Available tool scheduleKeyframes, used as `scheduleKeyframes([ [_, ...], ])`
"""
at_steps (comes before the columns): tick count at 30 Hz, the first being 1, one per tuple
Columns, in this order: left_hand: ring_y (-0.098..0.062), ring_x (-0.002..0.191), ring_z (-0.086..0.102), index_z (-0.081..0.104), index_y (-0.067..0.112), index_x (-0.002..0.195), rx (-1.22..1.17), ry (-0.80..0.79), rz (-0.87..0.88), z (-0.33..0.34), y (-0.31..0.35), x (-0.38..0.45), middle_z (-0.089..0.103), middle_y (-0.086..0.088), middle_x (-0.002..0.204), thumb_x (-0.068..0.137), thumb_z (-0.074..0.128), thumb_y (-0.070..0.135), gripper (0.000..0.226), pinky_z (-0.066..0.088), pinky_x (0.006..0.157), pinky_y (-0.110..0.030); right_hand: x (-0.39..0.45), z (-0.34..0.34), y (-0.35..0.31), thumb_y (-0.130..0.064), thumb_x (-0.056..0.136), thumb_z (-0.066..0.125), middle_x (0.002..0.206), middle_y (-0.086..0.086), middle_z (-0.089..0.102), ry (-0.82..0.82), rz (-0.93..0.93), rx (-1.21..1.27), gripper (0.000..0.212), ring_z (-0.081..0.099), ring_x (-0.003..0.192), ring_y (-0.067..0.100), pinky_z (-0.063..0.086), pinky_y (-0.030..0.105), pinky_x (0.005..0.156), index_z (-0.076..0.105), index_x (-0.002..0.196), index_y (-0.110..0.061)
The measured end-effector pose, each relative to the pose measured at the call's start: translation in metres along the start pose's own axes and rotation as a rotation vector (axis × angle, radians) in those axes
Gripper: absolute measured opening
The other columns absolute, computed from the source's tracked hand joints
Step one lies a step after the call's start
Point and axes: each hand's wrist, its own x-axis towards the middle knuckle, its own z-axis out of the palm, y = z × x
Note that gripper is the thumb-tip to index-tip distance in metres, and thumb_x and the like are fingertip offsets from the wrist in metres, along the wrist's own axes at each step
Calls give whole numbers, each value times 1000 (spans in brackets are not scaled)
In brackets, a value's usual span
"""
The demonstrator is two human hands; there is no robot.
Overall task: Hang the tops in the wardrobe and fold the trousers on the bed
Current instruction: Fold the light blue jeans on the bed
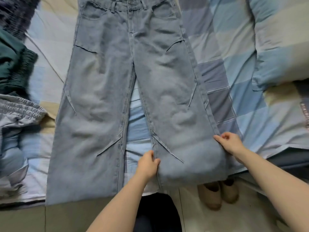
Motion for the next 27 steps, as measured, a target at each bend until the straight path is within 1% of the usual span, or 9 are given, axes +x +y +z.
scheduleKeyframes([
  [3,-30,114,53,45,10,121,132,-70,-9,-7,3,0,53,-8,123,86,69,29,46,39,88,-30,-24,10,-22,-4,90,61,97,14,66,-208,10,283,29,62,79,24,50,21,64,51,117,-9],
  [5,-28,112,53,42,11,127,131,86,52,-18,16,1,50,-8,124,86,68,27,51,43,93,-35,-50,9,-47,8,91,50,111,1,65,-374,-131,402,50,68,82,10,53,14,68,43,128,-24],
  [9,-17,85,61,58,15,111,-564,16,71,-61,77,9,60,1,96,95,59,37,27,50,78,-32,-97,21,-89,6,91,49,141,-18,41,-404,-582,89,64,45,119,-14,30,1,97,30,140,-31],
  [13,-10,78,63,63,15,101,-732,101,48,-101,116,31,66,4,85,73,77,47,44,53,76,-29,-136,49,-131,-3,92,51,135,-32,40,-695,-768,-104,60,34,123,-23,27,7,108,34,145,-27],
  [15,-20,87,68,66,13,99,-558,274,43,-119,116,40,72,-2,91,57,78,41,52,55,86,-37,-136,48,-158,-14,96,52,97,-42,57,-851,-780,-275,43,52,90,-21,38,5,84,50,136,-29],
  [17,-28,99,66,68,12,103,-436,330,52,-142,110,44,72,-8,100,61,72,40,50,54,89,-42,-113,50,-198,-25,97,52,72,-17,61,-770,-756,-302,20,53,65,-3,40,18,69,71,100,-22],
  [19,-31,105,62,67,7,105,-301,319,92,-155,101,47,71,-12,105,80,68,29,33,50,90,-38,-74,51,-243,-25,97,50,68,-4,62,-458,-670,-182,27,55,62,7,44,30,68,71,82,-19],
  [23,-31,107,58,65,5,100,-199,274,136,-168,74,55,69,-12,104,91,61,26,24,47,85,-35,2,73,-350,-14,93,44,101,17,64,14,-673,-266,24,59,95,36,45,39,83,59,111,-17],
  [27,-28,98,61,63,6,92,-219,183,166,-185,52,62,69,-9,96,92,61,30,24,49,80,-36,22,119,-435,5,84,38,117,14,39,-66,-996,-924,80,53,90,35,40,40,73,24,145,-44],
])
